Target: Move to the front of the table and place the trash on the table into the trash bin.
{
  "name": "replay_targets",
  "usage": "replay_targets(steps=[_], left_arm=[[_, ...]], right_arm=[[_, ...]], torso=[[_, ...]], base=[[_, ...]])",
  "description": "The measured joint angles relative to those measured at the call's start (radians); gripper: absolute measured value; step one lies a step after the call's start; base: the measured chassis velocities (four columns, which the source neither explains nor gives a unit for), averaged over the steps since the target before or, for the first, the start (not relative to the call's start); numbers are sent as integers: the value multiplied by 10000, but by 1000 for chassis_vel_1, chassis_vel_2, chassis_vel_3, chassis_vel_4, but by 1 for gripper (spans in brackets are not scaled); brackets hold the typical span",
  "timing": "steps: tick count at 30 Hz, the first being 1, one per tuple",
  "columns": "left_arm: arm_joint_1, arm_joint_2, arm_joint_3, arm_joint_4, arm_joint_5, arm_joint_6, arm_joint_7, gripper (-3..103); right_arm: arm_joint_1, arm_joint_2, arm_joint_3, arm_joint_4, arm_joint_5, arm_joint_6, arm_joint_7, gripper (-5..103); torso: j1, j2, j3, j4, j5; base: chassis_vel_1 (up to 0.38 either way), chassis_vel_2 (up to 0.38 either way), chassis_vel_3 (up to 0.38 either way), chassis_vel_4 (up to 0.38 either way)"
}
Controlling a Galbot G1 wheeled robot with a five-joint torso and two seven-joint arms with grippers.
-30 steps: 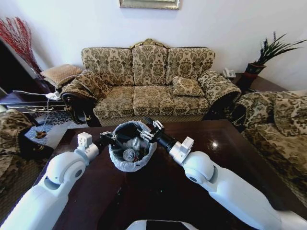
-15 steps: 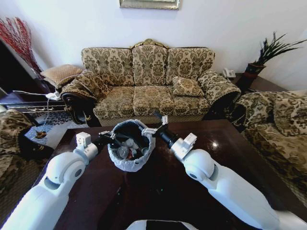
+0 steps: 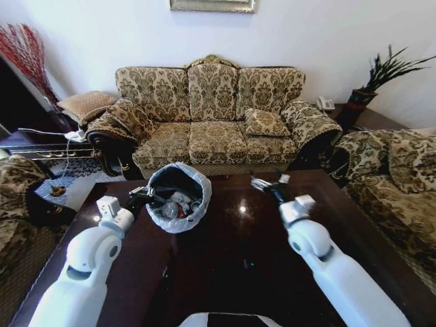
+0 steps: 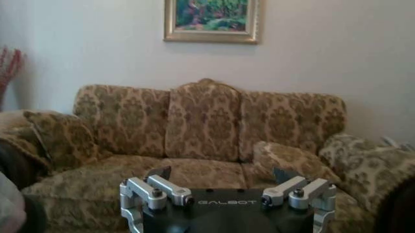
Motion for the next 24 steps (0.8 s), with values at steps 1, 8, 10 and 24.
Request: replay_targets(steps=[1, 8, 10, 24], left_arm=[[0, 0, 0, 0, 0, 0, 0, 2], [130, -441, 106, -83, 563, -100, -89, 2], [168, -474, 106, -121, 600, -104, -84, 2], [476, -714, 104, -359, 641, -662, -250, 2]], right_arm=[[0, 0, 0, 0, 0, 0, 0, 100], [-1095, 134, 1155, -508, -225, 865, -366, 100], [-1040, 137, 1237, -628, -256, 948, -376, 100], [-848, 135, 1531, -1087, -380, 1334, -497, 100]], torso=[[0, 0, 0, 0, 0], [-11, -15, -11, -2, -1], [-21, -32, -18, -3, 0], [-98, -197, -99, -1, 3]], base=[[8, -109, -1, 156], [15, -309, -13, 311], [51, -466, -22, 469], [151, -377, -114, 411]])
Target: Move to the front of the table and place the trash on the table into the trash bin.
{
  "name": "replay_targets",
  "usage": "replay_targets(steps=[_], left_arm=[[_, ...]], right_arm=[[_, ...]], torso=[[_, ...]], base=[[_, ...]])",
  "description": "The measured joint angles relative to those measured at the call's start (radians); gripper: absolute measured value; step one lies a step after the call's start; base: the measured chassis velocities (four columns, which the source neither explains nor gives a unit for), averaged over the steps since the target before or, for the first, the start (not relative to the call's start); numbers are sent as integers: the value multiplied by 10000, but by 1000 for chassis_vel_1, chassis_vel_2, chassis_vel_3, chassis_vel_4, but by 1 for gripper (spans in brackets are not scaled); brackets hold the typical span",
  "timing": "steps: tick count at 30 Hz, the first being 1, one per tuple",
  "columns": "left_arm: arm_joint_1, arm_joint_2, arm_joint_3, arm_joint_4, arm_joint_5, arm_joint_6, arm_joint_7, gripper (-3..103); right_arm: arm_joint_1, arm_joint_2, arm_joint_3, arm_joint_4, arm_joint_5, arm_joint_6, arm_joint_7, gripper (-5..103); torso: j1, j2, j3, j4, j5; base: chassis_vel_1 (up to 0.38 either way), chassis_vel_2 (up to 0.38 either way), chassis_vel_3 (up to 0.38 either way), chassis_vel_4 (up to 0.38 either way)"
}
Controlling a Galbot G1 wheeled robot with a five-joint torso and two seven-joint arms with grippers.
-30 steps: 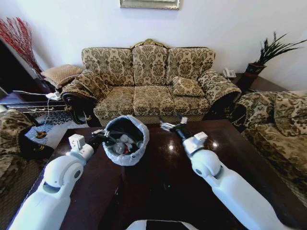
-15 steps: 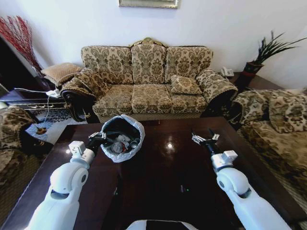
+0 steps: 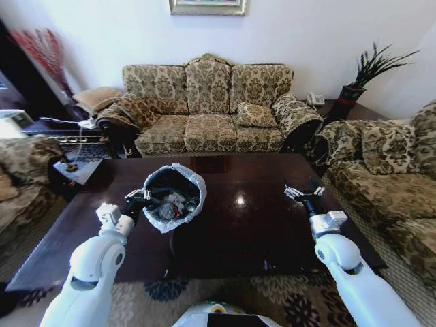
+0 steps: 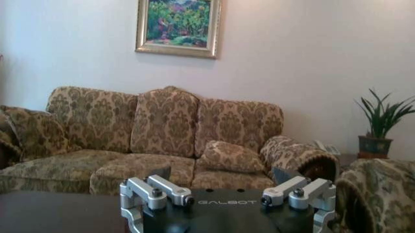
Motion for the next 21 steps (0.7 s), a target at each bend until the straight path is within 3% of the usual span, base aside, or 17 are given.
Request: replay_targets(steps=[14, 21], left_arm=[[-109, 78, 47, 133, -31, -79, -16, 2], [-173, 79, 94, 180, -46, -72, 0, 2]], right_arm=[[226, 119, -250, -142, -558, 116, -56, 100], [477, 52, -419, -52, -604, -94, -12, 100]], torso=[[17, -3, 6, 2, -2], [14, 6, 6, 3, -4]], base=[[167, -54, -188, 53], [366, -39, -375, 44]])
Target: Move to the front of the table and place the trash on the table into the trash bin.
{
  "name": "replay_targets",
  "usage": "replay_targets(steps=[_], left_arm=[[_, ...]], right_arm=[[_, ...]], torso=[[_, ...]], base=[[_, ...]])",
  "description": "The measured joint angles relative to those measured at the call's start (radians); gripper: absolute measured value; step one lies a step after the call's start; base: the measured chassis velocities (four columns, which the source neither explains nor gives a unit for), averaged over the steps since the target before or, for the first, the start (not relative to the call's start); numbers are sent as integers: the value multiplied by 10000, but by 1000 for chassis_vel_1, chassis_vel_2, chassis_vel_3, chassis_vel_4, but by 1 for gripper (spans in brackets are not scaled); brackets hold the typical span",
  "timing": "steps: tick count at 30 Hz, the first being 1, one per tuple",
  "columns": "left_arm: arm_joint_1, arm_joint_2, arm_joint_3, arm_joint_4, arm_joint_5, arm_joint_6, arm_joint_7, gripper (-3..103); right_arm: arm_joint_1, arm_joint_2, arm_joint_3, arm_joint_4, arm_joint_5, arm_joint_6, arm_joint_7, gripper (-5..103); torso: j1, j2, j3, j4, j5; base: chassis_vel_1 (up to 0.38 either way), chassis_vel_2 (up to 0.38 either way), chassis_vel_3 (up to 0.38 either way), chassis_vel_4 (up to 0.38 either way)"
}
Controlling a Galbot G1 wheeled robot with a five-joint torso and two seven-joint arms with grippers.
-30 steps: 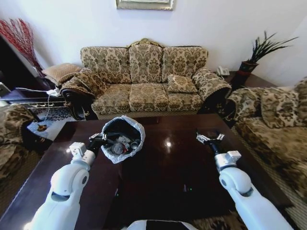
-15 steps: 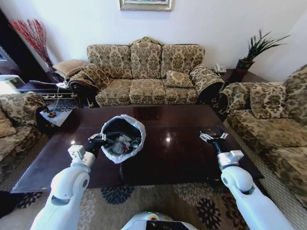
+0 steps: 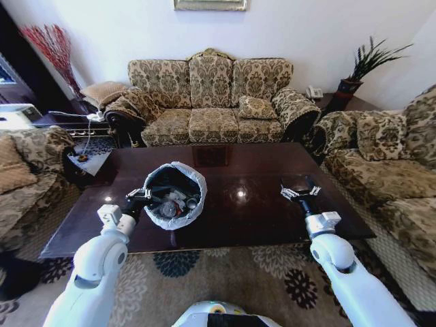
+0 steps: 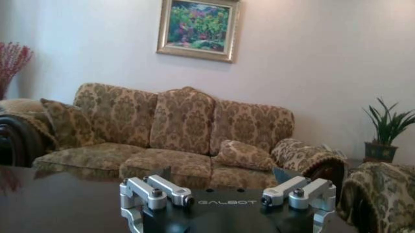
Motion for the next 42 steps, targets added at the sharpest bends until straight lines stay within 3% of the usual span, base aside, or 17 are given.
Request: replay_targets(steps=[18, 21, 24, 25, 29, 36, 42], left_arm=[[-30, -6, -117, 55, -35, 45, -25, 2], [-52, -15, -108, 57, -38, 43, -35, 2], [-52, -35, -107, 57, -37, 43, -47, 2], [-50, -61, -110, 56, -35, 34, -60, 2], [18, -187, -149, 17, -20, 22, -121, 2], [718, -1312, -239, -664, 67, 471, -918, 2], [1394, -1608, -535, 246, 594, 166, -680, 2]], right_arm=[[311, -197, -123, 34, -64, -212, 46, 100], [378, -137, -151, -35, -44, 52, 94, 100], [420, -107, -174, -95, -81, 117, 138, 100], [421, -105, -182, -101, -86, 119, 155, 100], [407, -95, -233, -94, -110, 118, 179, 100], [317, 33, -164, -48, -267, 100, 258, 100], [202, 148, -12, -29, -330, 111, 317, 100]], torso=[[-6, 10, 1, -3, 6], [-2, 10, 2, -3, -9], [-4, 10, 2, 6, 7], [-6, 12, 0, 0, 2], [-12, 18, -3, 2, -6], [14, 8, 8, 3, 4], [5, 9, 5, 1, 2]], base=[[515, -144, -518, 151], [417, -236, -447, 258], [441, -198, -400, 190], [328, -170, -340, 179], [204, -99, -196, 151], [-27, -9, 27, -5], [-38, 16, 45, -9]])
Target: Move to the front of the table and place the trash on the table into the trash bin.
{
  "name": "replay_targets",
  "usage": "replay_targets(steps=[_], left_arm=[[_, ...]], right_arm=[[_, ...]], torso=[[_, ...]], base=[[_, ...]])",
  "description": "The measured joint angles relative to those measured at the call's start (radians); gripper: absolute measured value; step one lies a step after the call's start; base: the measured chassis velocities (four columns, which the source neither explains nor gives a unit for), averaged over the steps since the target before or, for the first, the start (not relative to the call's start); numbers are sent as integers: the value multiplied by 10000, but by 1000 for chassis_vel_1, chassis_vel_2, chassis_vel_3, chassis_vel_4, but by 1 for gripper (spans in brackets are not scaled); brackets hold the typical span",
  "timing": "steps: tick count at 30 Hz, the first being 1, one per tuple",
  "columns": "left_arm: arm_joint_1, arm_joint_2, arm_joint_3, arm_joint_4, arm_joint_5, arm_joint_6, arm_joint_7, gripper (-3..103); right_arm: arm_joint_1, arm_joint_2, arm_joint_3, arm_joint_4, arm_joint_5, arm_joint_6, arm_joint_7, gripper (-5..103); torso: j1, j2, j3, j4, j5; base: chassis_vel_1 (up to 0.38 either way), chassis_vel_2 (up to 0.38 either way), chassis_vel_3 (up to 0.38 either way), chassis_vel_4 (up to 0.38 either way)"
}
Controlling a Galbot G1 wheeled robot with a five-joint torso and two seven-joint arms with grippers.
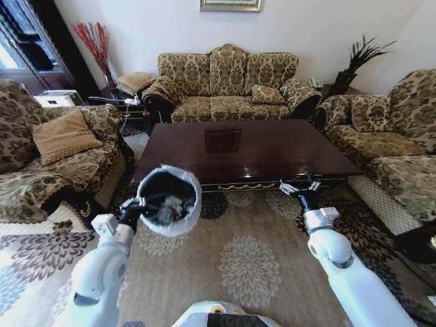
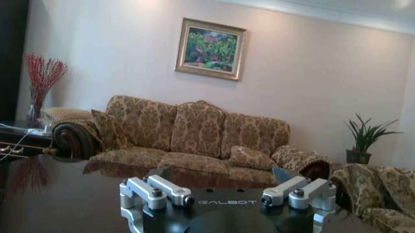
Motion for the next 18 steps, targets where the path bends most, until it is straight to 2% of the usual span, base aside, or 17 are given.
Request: replay_targets(steps=[3, 4, 6, 8, 9, 11, 12, 13, 14, 15, 16, 17, 18], left_arm=[[126, -36, -201, 1233, -34, -342, 83, 2], [126, -36, -201, 1233, -34, -342, 83, 2], [-104, -50, -182, 2231, -179, -601, -33, 2], [-644, -64, -39, 3883, -369, -1098, -485, 2], [-644, -64, -39, 3883, -369, -1098, -485, 2], [-1378, -99, 168, 6239, -447, -1817, -1011, 2], [-1378, -99, 168, 6239, -447, -1817, -1011, 2], [-1737, -204, 205, 7342, -449, -2184, -1124, 2], [-1922, -262, 215, 7879, -450, -2327, -1151, 2], [-1922, -262, 215, 7879, -450, -2327, -1151, 2], [-2376, -331, 226, 9162, -466, -2750, -1199, 2], [-2625, -332, 222, 9827, -468, -2990, -1246, 2], [-2625, -332, 222, 9827, -468, -2990, -1246, 2]], right_arm=[[-44, 57, -1, 27, -27, 17, 5, 100], [-44, 57, -1, 27, -27, 17, 5, 100], [-57, 89, -2, 42, -28, 22, 12, 100], [-53, 121, -3, 42, -29, 27, 29, 100], [-53, 121, -3, 42, -29, 27, 29, 100], [-55, 135, 0, 22, -31, 53, 42, 100], [-55, 135, 0, 22, -31, 53, 42, 100], [-84, 137, 2, 11, -33, 74, 47, 100], [-99, 137, 2, 6, -34, 81, 47, 100], [-99, 137, 2, 6, -34, 81, 47, 100], [-116, 137, 6, -20, -34, 102, 47, 100], [-117, 137, 8, -41, -35, 122, 49, 100], [-117, 137, 8, -41, -35, 122, 49, 100]], torso=[[-13, 3, -5, 4, -6], [-13, 3, -5, 4, -6], [-12, 3, -5, 4, -1], [-7, 2, -3, -3, 0], [-7, 2, -3, -3, 0], [-3, 1, -1, -4, -6], [-3, 1, -1, -4, -6], [-3, 1, 0, 1, -7], [-3, 1, 0, 5, -4], [-3, 1, 0, 5, -4], [-5, 2, -2, 3, -12], [-7, 2, -2, -3, -12], [-7, 2, -2, -3, -12]], base=[[0, 0, 0, 0], [0, 0, 0, 0], [0, 0, 0, 0], [0, 0, 0, 0], [0, 0, 0, 0], [0, 0, 0, 0], [0, 0, 0, 0], [0, 0, 0, 0], [0, 0, 0, 0], [0, 0, 0, 0], [0, 0, 0, 0], [0, 0, 0, 0], [0, 0, 0, 0]])
